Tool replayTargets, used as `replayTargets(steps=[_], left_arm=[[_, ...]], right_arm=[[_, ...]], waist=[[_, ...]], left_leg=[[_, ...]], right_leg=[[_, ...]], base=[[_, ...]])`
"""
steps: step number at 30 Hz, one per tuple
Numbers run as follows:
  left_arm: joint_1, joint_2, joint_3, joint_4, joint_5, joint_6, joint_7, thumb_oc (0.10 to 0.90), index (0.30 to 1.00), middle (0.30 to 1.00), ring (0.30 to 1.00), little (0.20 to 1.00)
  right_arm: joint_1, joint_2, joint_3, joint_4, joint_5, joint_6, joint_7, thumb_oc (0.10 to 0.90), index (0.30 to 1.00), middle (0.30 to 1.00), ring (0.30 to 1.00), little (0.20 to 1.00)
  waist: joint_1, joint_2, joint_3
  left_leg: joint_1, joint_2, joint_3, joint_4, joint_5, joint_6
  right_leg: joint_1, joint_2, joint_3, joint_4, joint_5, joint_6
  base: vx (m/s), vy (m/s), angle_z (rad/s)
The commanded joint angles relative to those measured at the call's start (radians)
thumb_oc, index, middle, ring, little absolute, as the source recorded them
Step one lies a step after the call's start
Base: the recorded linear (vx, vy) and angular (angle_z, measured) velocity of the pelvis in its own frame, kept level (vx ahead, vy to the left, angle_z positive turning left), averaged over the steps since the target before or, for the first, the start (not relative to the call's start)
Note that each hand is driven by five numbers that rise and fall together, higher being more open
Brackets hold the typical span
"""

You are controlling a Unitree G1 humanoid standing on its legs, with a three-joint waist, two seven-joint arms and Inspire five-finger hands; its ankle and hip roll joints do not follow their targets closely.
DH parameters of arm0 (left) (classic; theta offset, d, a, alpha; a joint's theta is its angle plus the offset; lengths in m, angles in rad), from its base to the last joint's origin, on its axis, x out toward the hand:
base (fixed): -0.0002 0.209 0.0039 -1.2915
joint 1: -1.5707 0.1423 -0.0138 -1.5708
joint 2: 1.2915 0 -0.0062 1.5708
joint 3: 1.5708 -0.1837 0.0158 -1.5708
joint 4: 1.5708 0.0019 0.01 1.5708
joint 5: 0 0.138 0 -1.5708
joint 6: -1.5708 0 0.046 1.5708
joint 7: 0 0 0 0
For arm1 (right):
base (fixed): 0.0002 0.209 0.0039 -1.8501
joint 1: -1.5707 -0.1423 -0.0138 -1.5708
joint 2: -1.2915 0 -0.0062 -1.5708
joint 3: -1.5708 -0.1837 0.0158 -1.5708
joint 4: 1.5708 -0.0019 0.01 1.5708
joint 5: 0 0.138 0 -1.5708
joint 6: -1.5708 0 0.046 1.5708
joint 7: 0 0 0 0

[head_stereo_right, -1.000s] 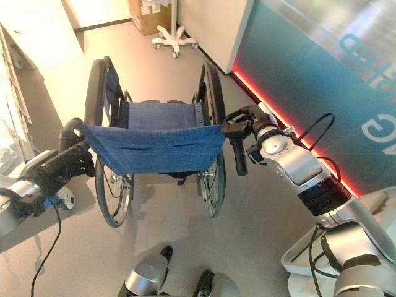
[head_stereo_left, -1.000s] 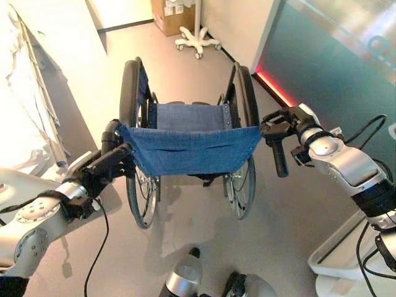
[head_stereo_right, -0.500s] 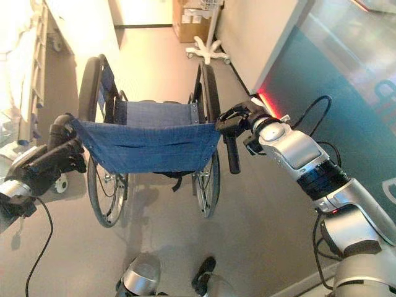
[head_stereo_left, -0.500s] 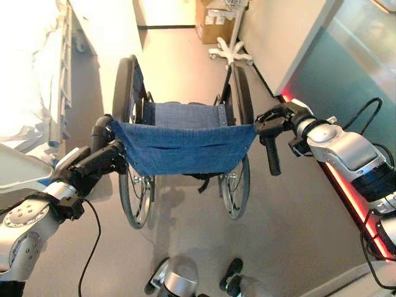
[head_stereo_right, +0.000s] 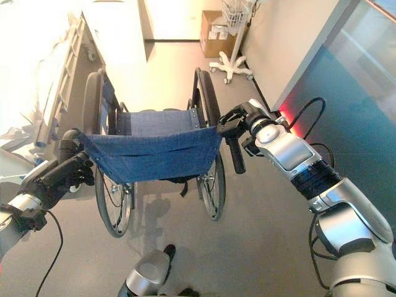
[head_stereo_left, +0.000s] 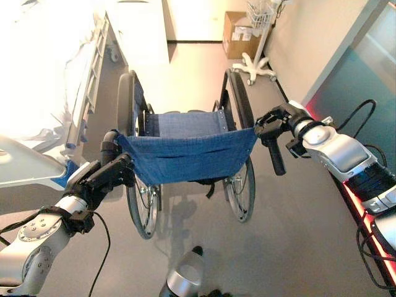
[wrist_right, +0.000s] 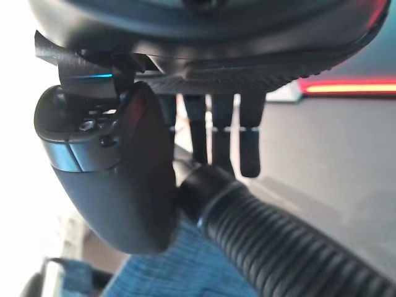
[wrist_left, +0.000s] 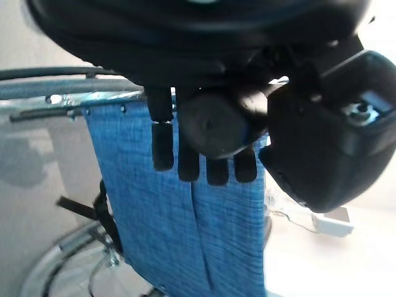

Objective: Push the wheelchair next to the bed

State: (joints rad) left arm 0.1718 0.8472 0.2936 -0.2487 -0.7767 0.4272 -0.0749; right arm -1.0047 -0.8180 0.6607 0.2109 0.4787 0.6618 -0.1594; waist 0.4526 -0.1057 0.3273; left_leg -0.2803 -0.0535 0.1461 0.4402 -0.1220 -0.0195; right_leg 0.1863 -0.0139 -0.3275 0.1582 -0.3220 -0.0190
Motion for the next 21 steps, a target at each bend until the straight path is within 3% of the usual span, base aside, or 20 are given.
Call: replayTargets(steps=[1,2,3,5,7,8,9,10,13,15,17,18,21], left_arm=[[-0.13,0.103,0.031,-0.022,-0.027,-0.163,-0.006,0.4,0.3,0.3,0.3,0.3],[-0.14,0.12,0.038,-0.009,-0.04,-0.155,0.002,0.4,0.3,0.3,0.3,0.3],[-0.15,0.135,0.051,0.005,-0.05,-0.144,0.003,0.4,0.3,0.3,0.3,0.3],[-0.16,0.148,0.063,0.018,-0.061,-0.127,0.001,0.4,0.3,0.3,0.3,0.3],[-0.169,0.176,0.08,0.024,-0.082,-0.106,-0.006,0.4,0.3,0.3,0.3,0.3],[-0.175,0.183,0.079,0.025,-0.09,-0.1,-0.005,0.4,0.3,0.3,0.3,0.3],[-0.201,0.201,0.066,0.03,-0.112,-0.079,-0.002,0.4,0.3,0.3,0.3,0.3],[-0.21,0.205,0.061,0.034,-0.116,-0.075,-0.003,0.4,0.3,0.3,0.3,0.3],[-0.245,0.226,0.022,0.053,-0.135,-0.08,-0.017,0.4,0.3,0.3,0.3,0.3],[-0.252,0.25,0.013,0.053,-0.155,-0.091,-0.016,0.4,0.3,0.3,0.3,0.3],[-0.256,0.255,0.002,0.051,-0.172,-0.098,-0.009,0.4,0.3,0.3,0.3,0.3],[-0.255,0.255,-0.005,0.049,-0.173,-0.106,-0.002,0.4,0.3,0.3,0.3,0.3],[-0.256,0.246,-0.015,0.046,-0.155,-0.122,0.018,0.4,0.3,0.3,0.3,0.3]], right_arm=[[-0.052,0.002,-0.04,-0.059,-0.054,-0.147,-0.036,0.4,0.3,0.3,0.3,0.3],[-0.041,0.007,-0.048,-0.06,-0.058,-0.155,-0.032,0.4,0.3,0.3,0.3,0.3],[-0.026,0.002,-0.055,-0.071,-0.063,-0.159,-0.028,0.4,0.3,0.3,0.3,0.3],[-0.003,-0.002,-0.07,-0.088,-0.079,-0.161,-0.017,0.4,0.3,0.3,0.3,0.3],[0.012,-0.026,-0.086,-0.1,-0.078,-0.175,-0.001,0.4,0.3,0.3,0.3,0.3],[0.01,-0.032,-0.087,-0.104,-0.071,-0.174,-0.003,0.4,0.3,0.3,0.3,0.3],[0.013,-0.043,-0.092,-0.116,-0.057,-0.169,-0.012,0.4,0.3,0.3,0.3,0.3],[0.016,-0.044,-0.094,-0.12,-0.059,-0.167,-0.012,0.4,0.3,0.3,0.3,0.3],[0.036,-0.074,-0.106,-0.163,-0.077,-0.144,-0.014,0.4,0.3,0.3,0.3,0.3],[0.045,-0.122,-0.118,-0.18,-0.065,-0.148,-0.013,0.4,0.3,0.3,0.3,0.3],[0.038,-0.162,-0.119,-0.183,-0.042,-0.156,-0.013,0.4,0.3,0.3,0.3,0.3],[0.022,-0.182,-0.115,-0.18,-0.021,-0.157,-0.013,0.4,0.3,0.3,0.3,0.3],[-0.04,-0.185,-0.104,-0.205,0.019,-0.097,-0.026,0.4,0.3,0.3,0.3,0.3]], waist=[[-0.03,-0.011,-0.16],[-0.025,-0.024,-0.158],[-0.026,-0.033,-0.154],[-0.033,-0.038,-0.157],[-0.033,-0.041,-0.172],[-0.038,-0.038,-0.174],[-0.066,-0.031,-0.17],[-0.073,-0.029,-0.169],[-0.113,0.012,-0.158],[-0.14,0.026,-0.138],[-0.163,0.029,-0.127],[-0.177,0.027,-0.124],[-0.198,0.042,-0.121]], left_leg=[[0.081,-0.121,0.043,-0.4,0.202,0.069],[0.082,-0.13,0.034,-0.383,0.184,0.085],[0.092,-0.131,0.032,-0.364,0.16,0.112],[0.12,-0.126,0.019,-0.366,0.156,0.119],[0.135,-0.105,-0.006,-0.367,0.153,0.111],[0.141,-0.101,-0.017,-0.364,0.149,0.111],[0.158,-0.11,-0.064,-0.341,0.128,0.117],[0.159,-0.113,-0.074,-0.332,0.123,0.119],[0.171,-0.107,-0.141,-0.276,0.104,0.111],[0.193,-0.101,-0.201,-0.233,0.086,0.089],[0.216,-0.101,-0.252,-0.219,0.066,0.073],[0.243,-0.1,-0.28,-0.227,0.027,0.071],[0.355,-0.027,-0.344,-0.283,-0.036,0.047]], right_leg=[[0.082,0.112,-0.072,0.065,0.221,0.112],[0.077,0.098,-0.07,0.109,0.278,0.149],[0.056,0.085,-0.056,0.227,0.375,0.204],[0.02,0.079,-0.042,0.346,0.476,0.268],[-0.008,0.109,-0.013,0.47,0.595,0.281],[-0.025,0.114,0.003,0.503,0.616,0.281],[-0.088,0.092,0.055,0.558,0.586,0.281],[-0.099,0.083,0.064,0.553,0.569,0.281],[-0.143,-0.022,0.059,0.416,0.386,0.205],[-0.174,-0.057,0.076,0.18,0.319,0.164],[-0.206,-0.084,0.101,0.021,0.345,0.163],[-0.245,-0.122,0.125,-0.045,0.399,0.178],[-0.356,-0.197,0.138,-0.159,0.49,0.217]], base=[[0.44,-0.08,-0.03],[0.48,-0.066,-0.1],[0.42,-0.043,0.02],[0.4,-0.062,0.17],[0.37,-0.146,0.29],[0.43,-0.127,0.28],[0.33,-0.053,0.34],[0.45,-0.049,0.45],[0.33,-0.125,0.48],[0.28,-0.284,0.65],[0.27,-0.274,0.71],[0.31,-0.319,0.71],[0.45,-0.455,0.7]])
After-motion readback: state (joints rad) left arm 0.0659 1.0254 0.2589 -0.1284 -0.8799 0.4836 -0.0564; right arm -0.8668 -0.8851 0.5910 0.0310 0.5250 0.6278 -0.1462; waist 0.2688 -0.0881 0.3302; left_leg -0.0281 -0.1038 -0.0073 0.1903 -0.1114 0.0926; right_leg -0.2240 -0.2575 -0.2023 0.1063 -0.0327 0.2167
